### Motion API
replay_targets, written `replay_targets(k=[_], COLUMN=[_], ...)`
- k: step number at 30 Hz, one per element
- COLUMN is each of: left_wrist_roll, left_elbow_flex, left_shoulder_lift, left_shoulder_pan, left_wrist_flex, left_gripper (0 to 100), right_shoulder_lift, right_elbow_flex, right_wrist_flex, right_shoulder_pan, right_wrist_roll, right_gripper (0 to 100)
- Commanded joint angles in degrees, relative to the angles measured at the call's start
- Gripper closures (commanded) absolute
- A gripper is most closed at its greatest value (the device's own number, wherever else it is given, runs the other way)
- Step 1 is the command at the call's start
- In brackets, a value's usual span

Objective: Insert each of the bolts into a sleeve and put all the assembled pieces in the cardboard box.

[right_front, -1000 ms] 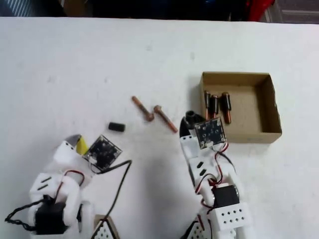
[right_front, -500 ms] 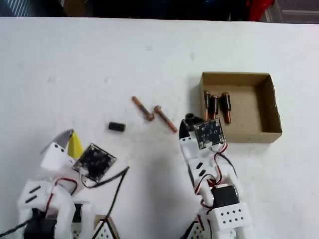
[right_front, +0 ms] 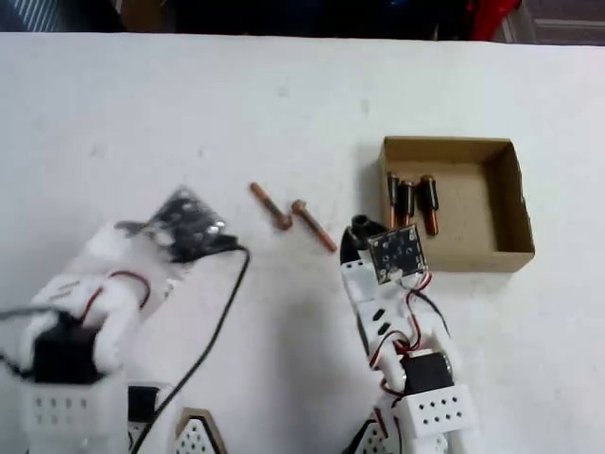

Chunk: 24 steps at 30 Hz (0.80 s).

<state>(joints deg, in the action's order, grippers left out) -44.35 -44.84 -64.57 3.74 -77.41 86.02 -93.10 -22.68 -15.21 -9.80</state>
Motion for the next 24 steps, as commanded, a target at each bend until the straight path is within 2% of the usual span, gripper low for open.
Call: replay_targets(k=[1, 14, 19, 24], left_wrist_roll=[-5.6, -8.9, -19.3, -22.0], left_elbow_flex=[2.9, 4.0, 12.1, 19.9], left_shoulder_lift=[5.8, 35.0, 45.8, 55.8], left_shoulder_pan=[-4.2, -5.0, -5.9, -7.9], left_wrist_flex=[2.6, 25.7, 26.7, 27.1], left_gripper=[98, 98, 98, 98], right_shoulder_lift=[0.8, 0.8, 0.8, 0.9], right_elbow_flex=[0.7, 0.7, 0.7, 0.8], right_wrist_flex=[1.6, 6.1, 6.1, 6.1], right_shoulder_pan=[1.9, 3.5, 3.6, 4.0], right_wrist_roll=[0.6, 0.7, 0.7, 0.7], right_gripper=[98.1, 98.1, 98.1, 98.1])
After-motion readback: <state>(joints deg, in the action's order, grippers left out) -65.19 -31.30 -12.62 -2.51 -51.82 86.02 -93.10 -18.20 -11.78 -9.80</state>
